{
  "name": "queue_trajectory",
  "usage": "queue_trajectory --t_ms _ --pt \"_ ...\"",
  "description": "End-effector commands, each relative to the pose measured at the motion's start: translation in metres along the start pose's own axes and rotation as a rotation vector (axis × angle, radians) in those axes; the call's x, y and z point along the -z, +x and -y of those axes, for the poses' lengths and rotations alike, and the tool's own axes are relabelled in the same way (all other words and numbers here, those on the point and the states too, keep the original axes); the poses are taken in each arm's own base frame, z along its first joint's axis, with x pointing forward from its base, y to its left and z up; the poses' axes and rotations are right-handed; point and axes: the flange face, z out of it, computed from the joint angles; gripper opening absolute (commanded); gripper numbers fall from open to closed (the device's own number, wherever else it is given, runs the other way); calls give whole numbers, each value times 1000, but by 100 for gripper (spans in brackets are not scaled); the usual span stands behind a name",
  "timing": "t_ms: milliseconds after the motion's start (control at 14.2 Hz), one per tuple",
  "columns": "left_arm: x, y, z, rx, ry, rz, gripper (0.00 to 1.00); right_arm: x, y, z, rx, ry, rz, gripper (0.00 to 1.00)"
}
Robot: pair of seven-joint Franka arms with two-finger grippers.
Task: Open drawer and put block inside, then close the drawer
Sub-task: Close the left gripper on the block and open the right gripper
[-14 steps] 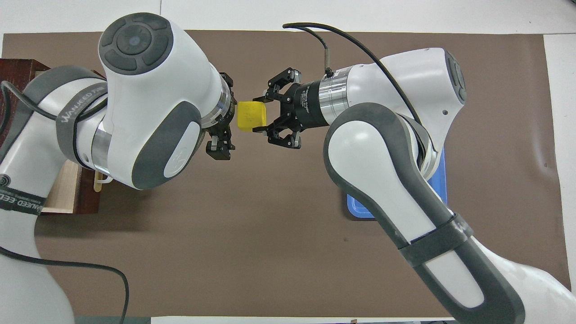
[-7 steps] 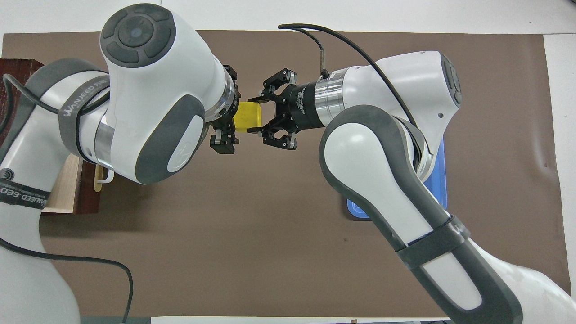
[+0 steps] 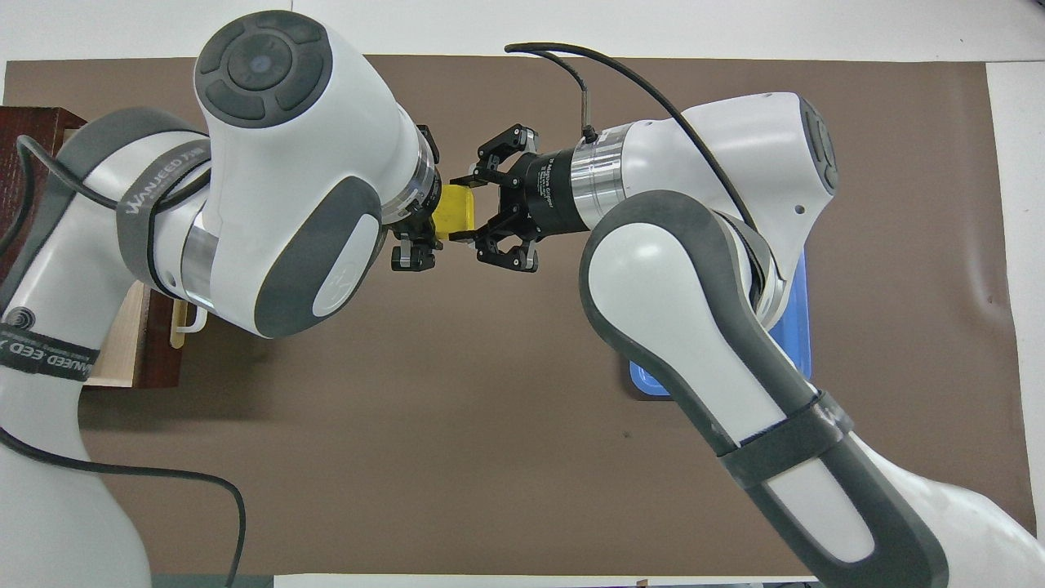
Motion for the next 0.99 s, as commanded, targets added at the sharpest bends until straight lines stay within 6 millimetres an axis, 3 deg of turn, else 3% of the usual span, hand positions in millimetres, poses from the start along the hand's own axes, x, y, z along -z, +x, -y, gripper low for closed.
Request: queue_trajectory --t_ms 0,353,423,494,917 --pt "2 -3 -5 60 -6 12 0 1 -1 1 -7 17 19 0" --pt "4 -2 -9 98 -30 22 0 2 -2 1 -16 17 21 0" --pt "4 -2 -8 96 -30 19 0 2 -2 1 -44 17 33 29" --pt "4 -2 -8 90 -28 16 0 4 -5 1 -61 22 34 99" --pt "5 1 -8 76 -33 -5 0 13 1 8 -90 21 40 100"
